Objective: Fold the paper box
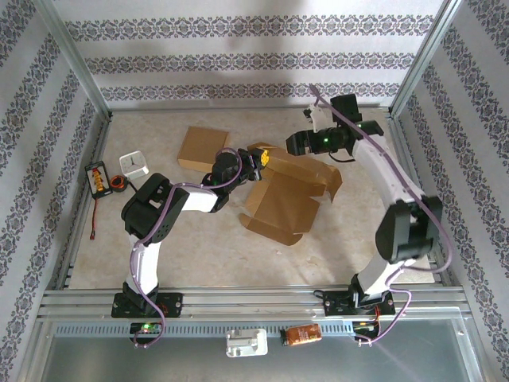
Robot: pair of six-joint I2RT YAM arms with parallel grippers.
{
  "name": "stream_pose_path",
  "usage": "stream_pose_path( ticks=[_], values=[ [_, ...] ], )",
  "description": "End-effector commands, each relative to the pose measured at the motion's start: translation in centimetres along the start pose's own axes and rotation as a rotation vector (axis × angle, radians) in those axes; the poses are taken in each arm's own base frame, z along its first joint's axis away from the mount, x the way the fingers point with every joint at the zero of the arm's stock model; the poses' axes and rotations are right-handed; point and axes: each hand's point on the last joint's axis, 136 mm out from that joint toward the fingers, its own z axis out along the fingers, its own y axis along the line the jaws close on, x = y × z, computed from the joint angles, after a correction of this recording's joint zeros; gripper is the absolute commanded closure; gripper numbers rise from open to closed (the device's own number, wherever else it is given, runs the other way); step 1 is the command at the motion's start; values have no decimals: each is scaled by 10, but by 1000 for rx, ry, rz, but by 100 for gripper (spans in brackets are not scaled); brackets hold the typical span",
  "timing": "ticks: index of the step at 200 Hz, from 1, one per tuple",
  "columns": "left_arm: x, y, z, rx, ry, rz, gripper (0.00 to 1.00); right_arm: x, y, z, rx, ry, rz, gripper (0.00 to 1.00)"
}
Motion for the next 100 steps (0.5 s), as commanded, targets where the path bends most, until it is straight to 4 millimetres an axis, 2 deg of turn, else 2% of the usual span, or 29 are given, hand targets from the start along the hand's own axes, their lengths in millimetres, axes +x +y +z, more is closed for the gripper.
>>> stream_pose_path(
  ticks=[1,51,80,100],
  values=[
    [10,-7,2,25,31,30,89,13,3,11,-162,111,127,21],
    [11,-8,1,24,33,30,80,13,-23,40,-145,148,156,27],
    [9,-11,-4,31,14,60,64,19,-33,50,-141,169,181,34],
    [9,-19,-13,15,-4,155,52,21,-36,53,-137,175,191,35]
  ],
)
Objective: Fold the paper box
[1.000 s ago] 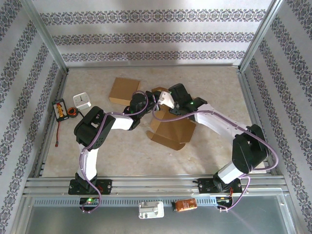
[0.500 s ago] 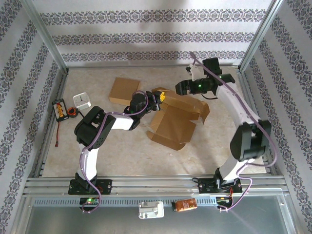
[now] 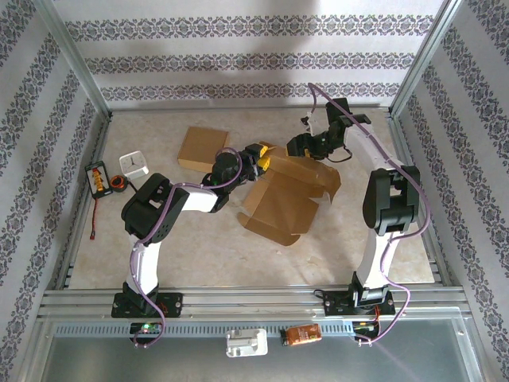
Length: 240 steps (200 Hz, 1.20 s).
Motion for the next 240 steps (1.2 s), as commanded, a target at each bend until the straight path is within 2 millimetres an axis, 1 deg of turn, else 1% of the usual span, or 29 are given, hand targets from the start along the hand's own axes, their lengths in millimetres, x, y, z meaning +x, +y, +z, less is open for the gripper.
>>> stream_pose_path(
  ticks=[1,15,41,50,65,73,88,97,108,122,138,149,176,195,216,240],
  values=[
    [9,-21,-13,20,-1,118,52,-1,-1,4,-21,11,7,35],
    [10,-30,-22,3,-17,201,46,-2,-1,4,-19,8,7,35],
    [-2,-36,-51,-94,-122,401,42,-3,-2,3,-21,6,11,35],
    [-6,-42,-60,-132,-161,501,41,-3,-4,3,-18,6,17,35],
    [-7,-55,-70,-237,-193,747,41,-3,-5,5,-19,8,24,35],
    [-2,-66,-69,-280,-173,894,42,-3,-4,5,-23,8,26,35],
    [14,-75,-60,-343,-64,1121,44,-3,-4,5,-25,8,31,35],
    [26,-72,-53,-384,45,1220,44,-3,-4,5,-26,6,31,35],
    [31,-63,-48,-463,150,1289,45,-4,-4,4,-28,5,32,35],
    [35,-52,-43,-532,258,1336,46,-5,-3,3,-26,3,32,35],
    [37,-42,-37,-587,342,1356,47,-5,-3,2,-25,1,33,35],
    [35,-36,-34,-621,370,1362,47,-6,-2,1,-26,-1,30,35],
    [42,-26,-25,-620,464,1346,45,-6,-2,0,-23,2,31,35],
    [45,-20,-17,-605,494,1309,41,-6,-1,1,-25,5,30,35],
    [44,-15,-8,-583,498,1275,40,-6,-1,0,-27,5,32,35],
    [45,-16,2,-540,493,1270,39,-5,0,0,-32,10,30,35]
  ],
)
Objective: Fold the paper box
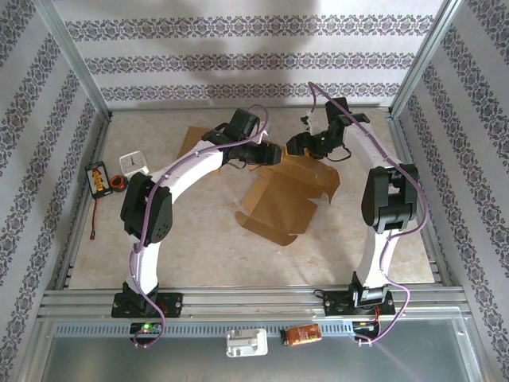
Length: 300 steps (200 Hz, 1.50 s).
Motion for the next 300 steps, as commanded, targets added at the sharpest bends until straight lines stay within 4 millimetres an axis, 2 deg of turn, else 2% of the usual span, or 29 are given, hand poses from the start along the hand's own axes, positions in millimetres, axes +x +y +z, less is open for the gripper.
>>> stream_pose_path(
  ticks=[1,42,82,127,136,168,206,214,229,250,272,300],
  values=[
    [-17,-14,1,72,-38,14,39,-1,2,-3,-24,7,14,35],
    [-22,-13,7,92,-64,2,37,0,2,-4,-27,12,13,35],
    [-29,4,-4,-24,-135,68,33,0,2,-4,-28,11,13,35],
    [-28,1,16,70,-96,-34,32,-1,2,-4,-26,12,16,35],
    [-28,0,19,88,-94,-55,35,-1,2,-4,-27,12,19,35],
    [-29,-15,23,197,-96,-120,55,-2,2,-4,-25,13,17,36],
    [-27,-12,24,202,-98,-144,60,-2,2,-4,-25,11,21,36],
    [-26,-11,23,193,-102,-134,57,-2,2,-4,-23,12,19,36],
    [-29,-9,16,175,-130,-111,43,-2,1,-5,-18,12,17,36],
    [-35,-4,-3,131,-206,-55,30,-2,1,-5,-16,12,15,36],
    [-30,5,-22,63,-279,42,29,-1,-1,-5,-8,13,18,37],
    [-3,22,-22,18,-272,120,31,1,-3,-5,-10,16,22,37]
  ],
)
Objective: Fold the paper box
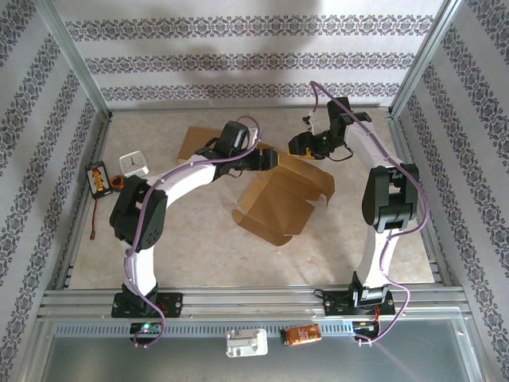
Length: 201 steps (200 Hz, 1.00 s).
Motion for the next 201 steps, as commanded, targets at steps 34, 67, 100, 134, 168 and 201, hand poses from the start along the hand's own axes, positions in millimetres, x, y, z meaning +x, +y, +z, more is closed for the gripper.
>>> stream_pose_path(
  ticks=[34,67,100,134,168,201],
  values=[
    [1,9,-7,14,-72,97,32,2,-2,2,-19,16,13,38],
    [11,11,5,53,-37,40,37,4,-3,3,-22,25,17,37],
    [35,57,8,-124,-31,105,40,5,-10,1,-1,21,28,37],
    [58,66,33,-95,83,142,38,3,-13,1,8,21,32,38],
    [50,74,53,-116,97,149,32,4,-15,2,18,26,31,38],
    [45,87,62,-181,117,197,29,5,-16,2,24,31,27,38]
  ],
)
